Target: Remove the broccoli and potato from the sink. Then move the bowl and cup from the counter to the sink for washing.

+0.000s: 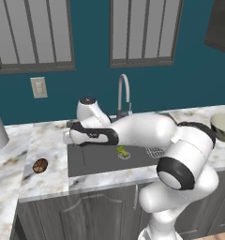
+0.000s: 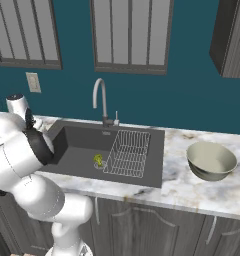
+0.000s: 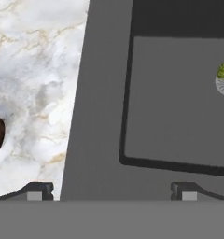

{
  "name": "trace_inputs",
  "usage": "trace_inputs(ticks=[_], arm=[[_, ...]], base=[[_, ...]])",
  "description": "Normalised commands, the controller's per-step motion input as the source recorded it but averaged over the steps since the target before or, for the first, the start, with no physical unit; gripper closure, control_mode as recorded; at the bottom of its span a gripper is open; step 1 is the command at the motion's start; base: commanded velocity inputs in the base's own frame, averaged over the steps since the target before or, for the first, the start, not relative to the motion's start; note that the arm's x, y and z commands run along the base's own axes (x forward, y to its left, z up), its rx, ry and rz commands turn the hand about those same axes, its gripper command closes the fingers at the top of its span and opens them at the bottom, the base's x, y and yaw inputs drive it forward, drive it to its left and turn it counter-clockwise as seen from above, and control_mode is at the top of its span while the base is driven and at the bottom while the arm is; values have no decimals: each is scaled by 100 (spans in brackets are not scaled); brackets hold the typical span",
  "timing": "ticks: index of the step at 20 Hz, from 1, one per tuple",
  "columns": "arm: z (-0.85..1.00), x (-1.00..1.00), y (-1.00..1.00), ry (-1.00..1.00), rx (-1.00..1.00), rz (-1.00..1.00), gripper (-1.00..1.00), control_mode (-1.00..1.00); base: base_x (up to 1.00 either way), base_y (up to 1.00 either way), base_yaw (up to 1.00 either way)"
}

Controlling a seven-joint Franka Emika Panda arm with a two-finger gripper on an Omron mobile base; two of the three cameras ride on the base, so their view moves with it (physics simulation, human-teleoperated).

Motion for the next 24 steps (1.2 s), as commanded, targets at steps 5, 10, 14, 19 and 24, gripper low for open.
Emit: trace_inputs(ticks=[5,10,14,19,24], arm=[[0,-1,-33,-4,0,22,-100,-100],[-1,-3,-35,-8,2,17,-100,-100],[-4,-3,-31,-11,3,4,-100,-100],[-1,0,-31,-2,0,1,-100,-100],[0,0,-32,0,7,0,-100,-100]], base=[[0,0,0],[0,0,0],[0,0,0],[0,0,0],[0,0,0]])
